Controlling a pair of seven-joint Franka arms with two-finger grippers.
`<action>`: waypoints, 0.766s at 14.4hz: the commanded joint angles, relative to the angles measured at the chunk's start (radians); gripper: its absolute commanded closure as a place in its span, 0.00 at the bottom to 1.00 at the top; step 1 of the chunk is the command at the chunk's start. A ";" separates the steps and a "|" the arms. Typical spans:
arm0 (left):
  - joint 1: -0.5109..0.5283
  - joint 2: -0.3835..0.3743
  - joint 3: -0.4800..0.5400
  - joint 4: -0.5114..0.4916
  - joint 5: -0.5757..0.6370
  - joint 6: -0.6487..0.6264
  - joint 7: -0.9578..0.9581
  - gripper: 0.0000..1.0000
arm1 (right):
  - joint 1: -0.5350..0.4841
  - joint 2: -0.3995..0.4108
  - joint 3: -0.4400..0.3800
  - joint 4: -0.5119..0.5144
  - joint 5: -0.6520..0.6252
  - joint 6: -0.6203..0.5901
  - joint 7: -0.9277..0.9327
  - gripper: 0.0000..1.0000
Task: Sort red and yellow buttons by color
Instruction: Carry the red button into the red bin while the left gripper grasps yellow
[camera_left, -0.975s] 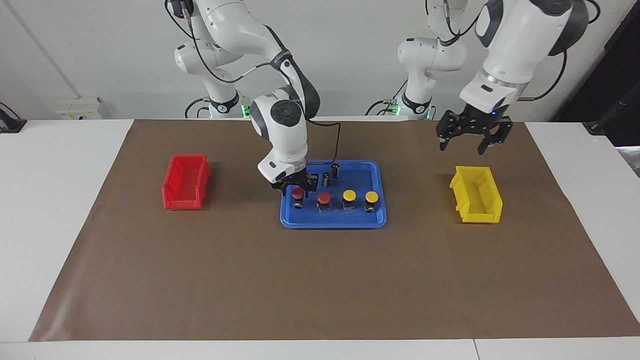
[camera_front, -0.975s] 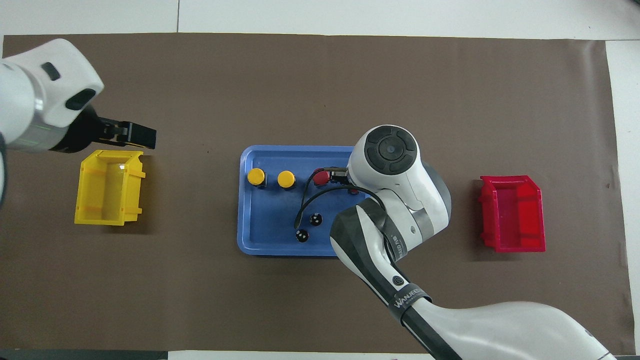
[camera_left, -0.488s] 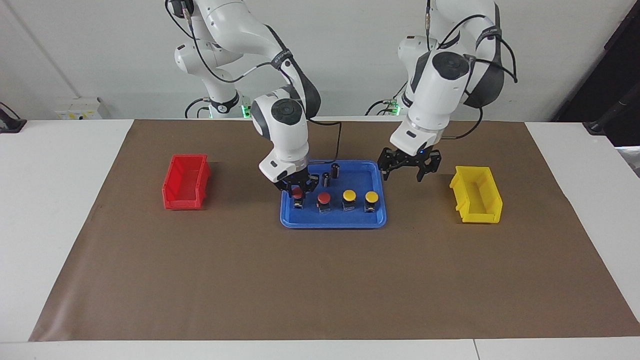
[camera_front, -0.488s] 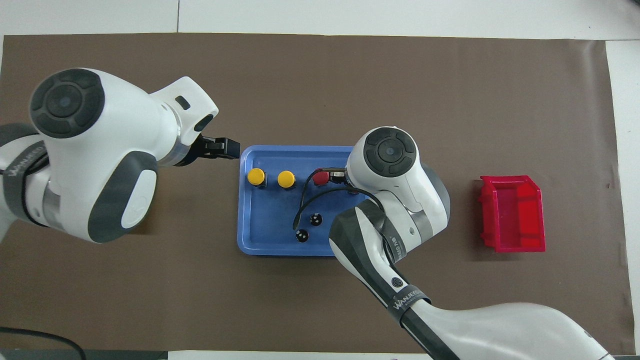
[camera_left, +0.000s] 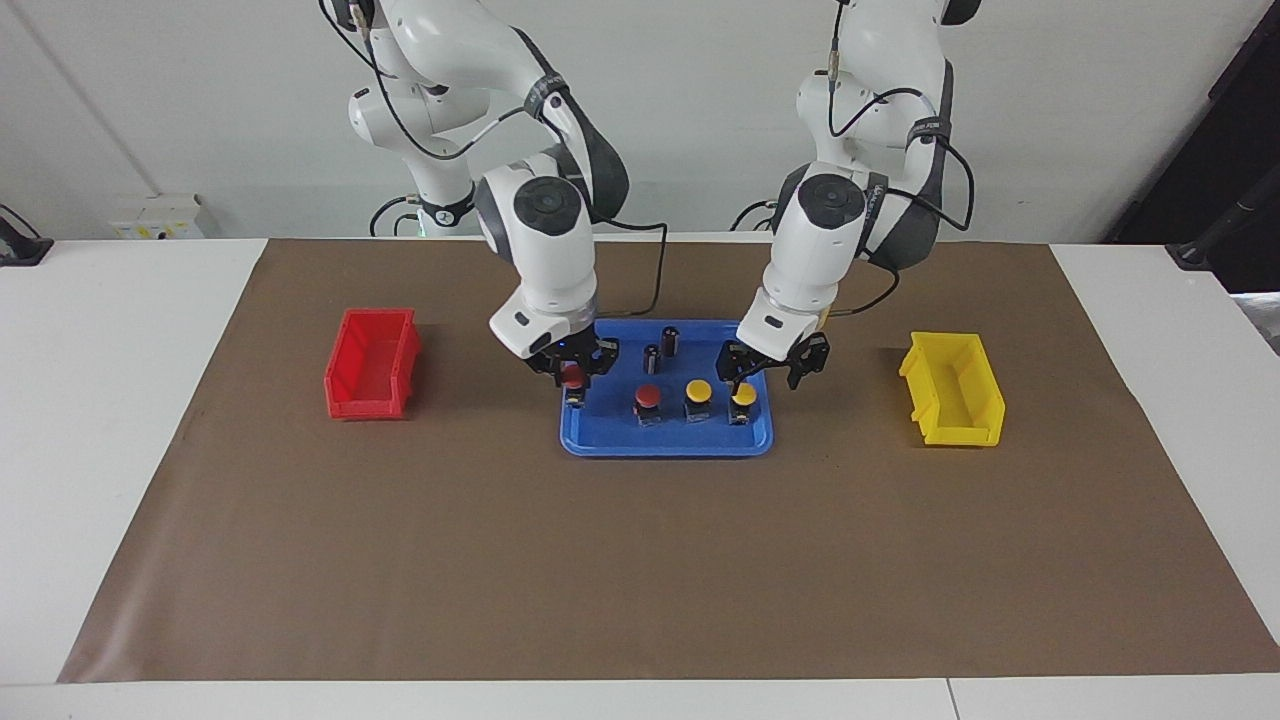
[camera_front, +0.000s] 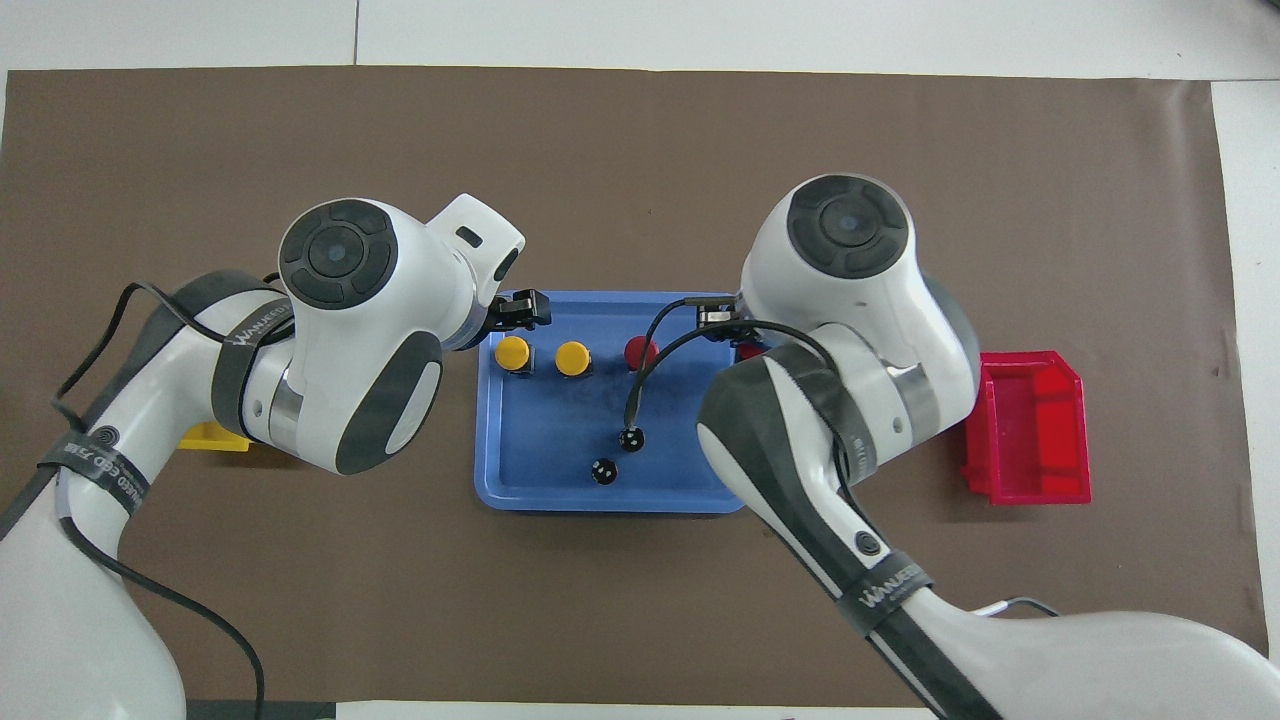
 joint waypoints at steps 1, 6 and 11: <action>-0.021 -0.019 0.014 -0.067 0.000 0.057 -0.018 0.13 | -0.121 -0.148 0.007 -0.054 0.008 -0.124 -0.168 0.86; -0.042 -0.022 0.017 -0.111 -0.001 0.108 -0.037 0.18 | -0.360 -0.416 0.005 -0.380 0.008 -0.095 -0.453 0.86; -0.062 0.002 0.019 -0.107 0.000 0.134 -0.066 0.25 | -0.479 -0.457 0.002 -0.545 0.005 0.063 -0.579 0.86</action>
